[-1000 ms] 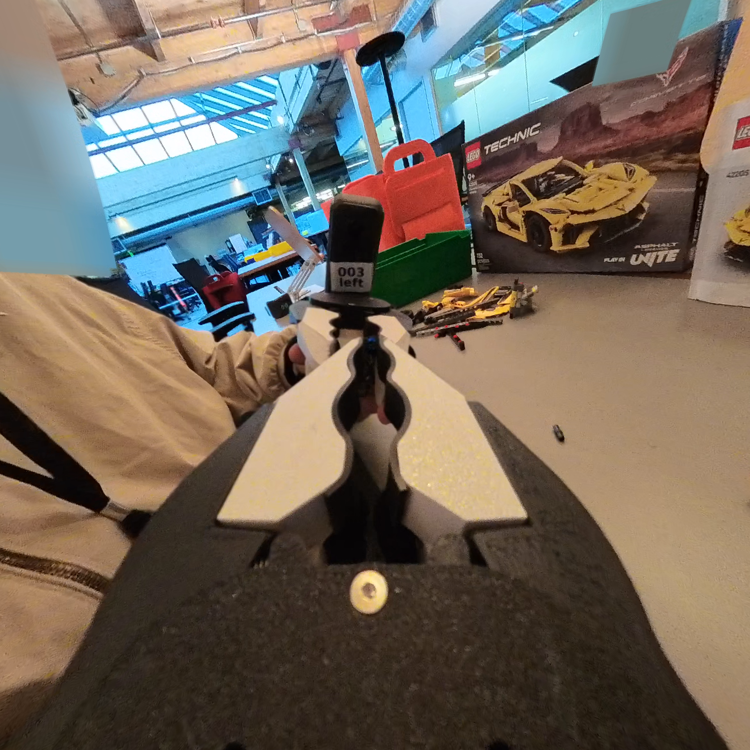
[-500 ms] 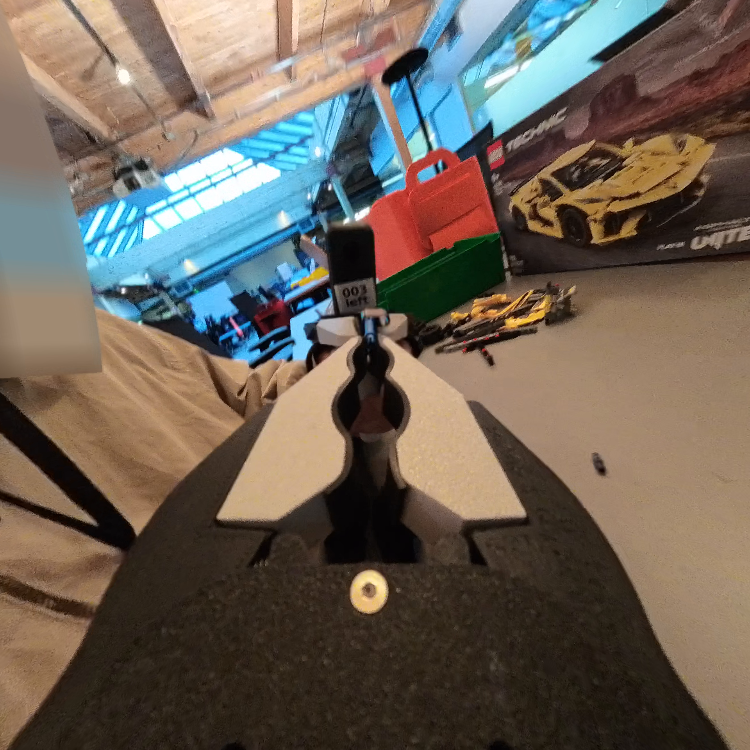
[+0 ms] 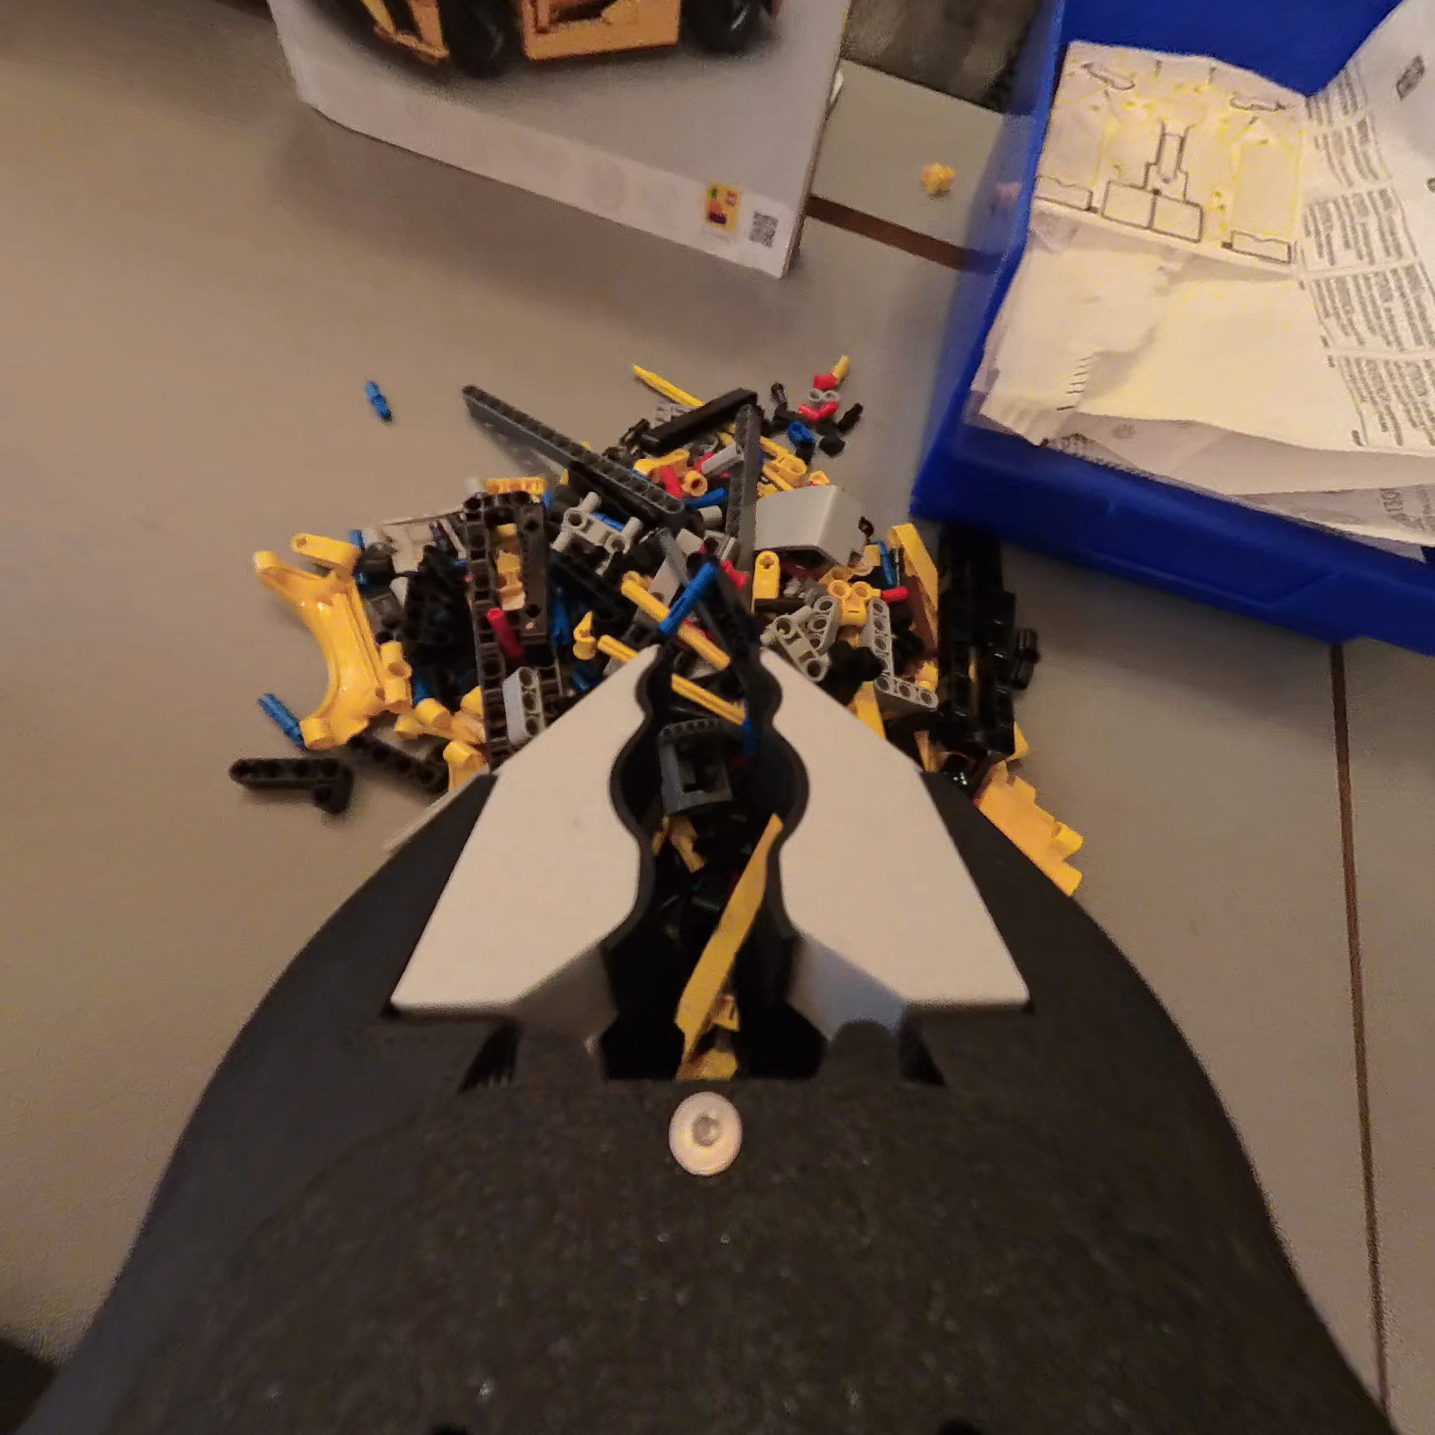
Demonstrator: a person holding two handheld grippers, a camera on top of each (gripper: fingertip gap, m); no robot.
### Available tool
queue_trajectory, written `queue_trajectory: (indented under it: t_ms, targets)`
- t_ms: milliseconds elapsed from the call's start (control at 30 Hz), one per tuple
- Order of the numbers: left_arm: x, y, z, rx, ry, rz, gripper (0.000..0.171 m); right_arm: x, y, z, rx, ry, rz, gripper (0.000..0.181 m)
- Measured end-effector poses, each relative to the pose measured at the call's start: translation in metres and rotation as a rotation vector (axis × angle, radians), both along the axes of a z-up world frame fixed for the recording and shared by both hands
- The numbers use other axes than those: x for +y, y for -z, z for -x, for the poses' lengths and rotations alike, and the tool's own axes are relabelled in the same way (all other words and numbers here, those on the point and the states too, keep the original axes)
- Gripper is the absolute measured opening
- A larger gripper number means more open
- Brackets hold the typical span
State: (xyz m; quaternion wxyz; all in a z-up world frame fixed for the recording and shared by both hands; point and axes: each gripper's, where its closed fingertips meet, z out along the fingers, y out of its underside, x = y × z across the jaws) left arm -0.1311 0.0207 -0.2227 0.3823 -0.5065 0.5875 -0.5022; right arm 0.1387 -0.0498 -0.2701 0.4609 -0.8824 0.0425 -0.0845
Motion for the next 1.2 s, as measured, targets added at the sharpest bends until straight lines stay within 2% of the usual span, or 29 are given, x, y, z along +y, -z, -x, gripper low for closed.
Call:
queue_trajectory:
  t_ms: [100,167,267,333,400,433,500,567,700,833,933,1000,1100,1200]
  targets:
    - [0.009,0.013,-0.003,0.024,-0.07,-0.279,0.007,0.007,-0.021,0.027,0.066,-0.005,-0.138,0.021]
    - [0.008,0.02,-0.005,0.046,-0.078,-0.42,0.007,0.023,-0.029,0.089,0.196,-0.152,-0.184,0.022]
    - [0.003,0.031,-0.007,0.075,-0.094,-0.618,0.007,0.045,-0.035,0.209,0.508,-0.467,-0.194,0.033]
    - [-0.004,0.036,-0.008,0.079,-0.077,-0.676,0.007,0.054,-0.041,0.256,0.677,-0.573,-0.223,0.033]
    - [-0.011,0.038,-0.008,0.079,-0.06,-0.706,0.007,0.061,-0.03,0.277,0.715,-0.622,-0.17,0.032]
    - [-0.011,0.039,-0.008,0.081,-0.062,-0.727,0.007,0.064,-0.024,0.28,0.7,-0.621,-0.155,0.028]
    - [-0.012,0.04,-0.007,0.089,-0.068,-0.77,0.007,0.067,-0.025,0.279,0.684,-0.626,-0.188,0.008]
    - [-0.01,0.045,-0.007,0.12,-0.077,-0.766,0.008,0.065,-0.019,0.277,0.652,-0.636,-0.155,0.008]
    - [0.028,0.048,-0.003,0.222,-0.211,-0.77,0.013,0.078,0.0,0.231,0.449,-0.467,-0.095,0.007]
    - [0.054,0.043,0.002,0.231,-0.264,-0.549,0.01,0.086,0.023,0.251,0.518,-0.535,0.074,0.007]
    - [0.066,0.04,0.006,0.231,-0.298,-0.482,0.009,0.09,0.039,0.24,0.368,-0.506,0.138,0.006]
    - [0.068,0.04,0.007,0.234,-0.306,-0.495,0.007,0.088,0.038,0.213,0.282,-0.412,0.141,0.006]
    - [0.064,0.044,0.007,0.251,-0.287,-0.503,0.006,0.067,0.034,0.131,0.056,-0.155,0.153,0.006]
    - [0.052,0.055,0.006,0.292,-0.209,-0.489,0.006,0.055,0.008,0.106,0.161,-0.108,0.001,0.006]
